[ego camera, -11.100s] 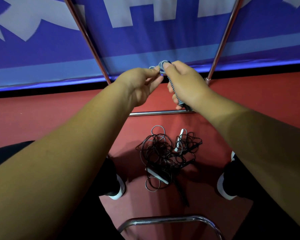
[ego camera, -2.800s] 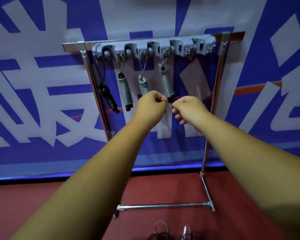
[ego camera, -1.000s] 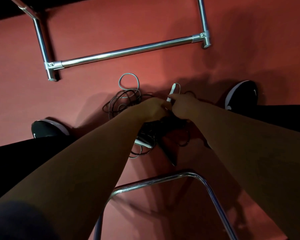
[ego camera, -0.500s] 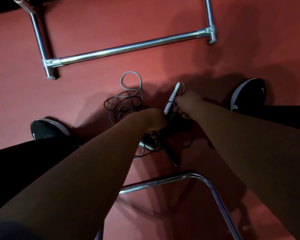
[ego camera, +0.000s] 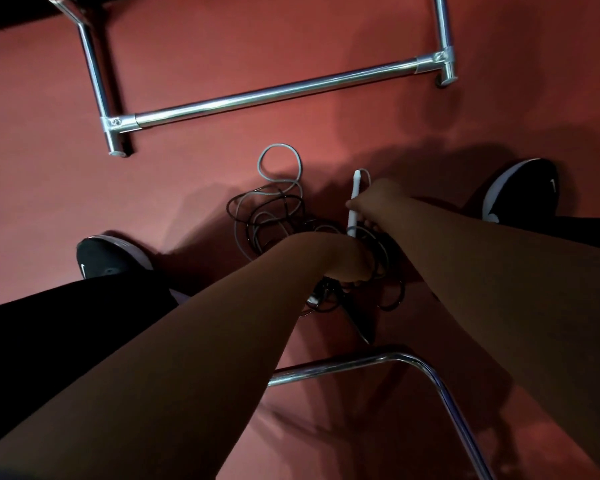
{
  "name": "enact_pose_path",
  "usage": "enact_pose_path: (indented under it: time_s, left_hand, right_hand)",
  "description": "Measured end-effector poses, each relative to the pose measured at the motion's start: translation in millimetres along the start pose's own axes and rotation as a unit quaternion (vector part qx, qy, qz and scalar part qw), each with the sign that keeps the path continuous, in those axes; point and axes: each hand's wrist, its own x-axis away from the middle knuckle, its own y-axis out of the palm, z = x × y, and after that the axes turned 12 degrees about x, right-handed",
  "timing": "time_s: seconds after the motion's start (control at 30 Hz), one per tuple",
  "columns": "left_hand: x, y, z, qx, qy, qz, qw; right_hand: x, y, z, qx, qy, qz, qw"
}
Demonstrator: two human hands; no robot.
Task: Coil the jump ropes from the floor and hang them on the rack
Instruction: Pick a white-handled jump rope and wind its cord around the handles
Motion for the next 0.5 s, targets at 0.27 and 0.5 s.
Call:
enact_pose_path:
  time_s: [0.27,0.5]
  left_hand:
    - [-6.3,-22.6,-3.2,0.185,-0.01,0.098,0.978]
    - [58.1,-50.5,-5.9,0.196,-0.026,0.111,0.974]
  right_hand:
    - [15.7,-21.3,-24.9,-0.263,-0.044,0.031,0.963]
    - [72.9,-81.2,-92.0,-0.308,-0.124,0.02,0.943]
